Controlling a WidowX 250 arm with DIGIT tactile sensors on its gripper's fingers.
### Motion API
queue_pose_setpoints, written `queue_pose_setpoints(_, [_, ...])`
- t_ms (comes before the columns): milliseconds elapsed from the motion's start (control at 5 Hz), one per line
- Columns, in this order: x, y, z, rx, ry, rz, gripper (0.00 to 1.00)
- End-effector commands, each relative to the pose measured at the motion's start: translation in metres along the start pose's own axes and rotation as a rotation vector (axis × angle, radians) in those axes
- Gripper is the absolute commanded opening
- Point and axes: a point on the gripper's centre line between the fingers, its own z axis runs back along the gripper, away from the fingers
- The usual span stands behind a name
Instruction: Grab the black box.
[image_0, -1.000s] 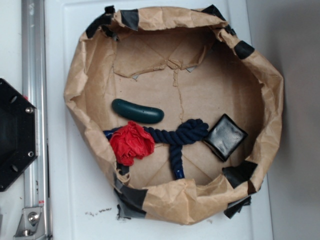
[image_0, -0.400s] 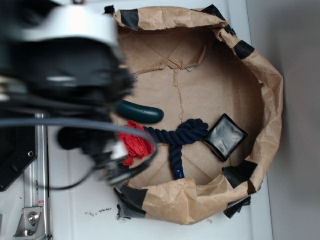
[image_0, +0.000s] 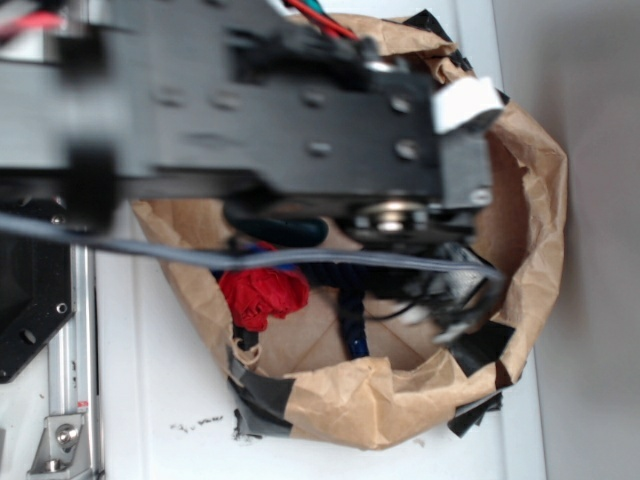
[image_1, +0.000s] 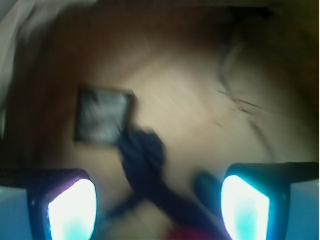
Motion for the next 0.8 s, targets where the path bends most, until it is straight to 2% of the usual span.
queue_pose_setpoints(0, [0.031, -0.022, -0.019, -0.009, -0.057, 0.008, 1.0])
queue_pose_setpoints(200, [0.015, -0.032, -0.04, -0.055, -0.023, -0.089, 1.0])
queue_pose_setpoints(400, [0.01, -0.045, -0.056, -0.071, -0.075, -0.112, 1.0])
queue_pose_setpoints(600, [0.002, -0.057, -0.069, -0.089, -0.028, -0.166, 1.0])
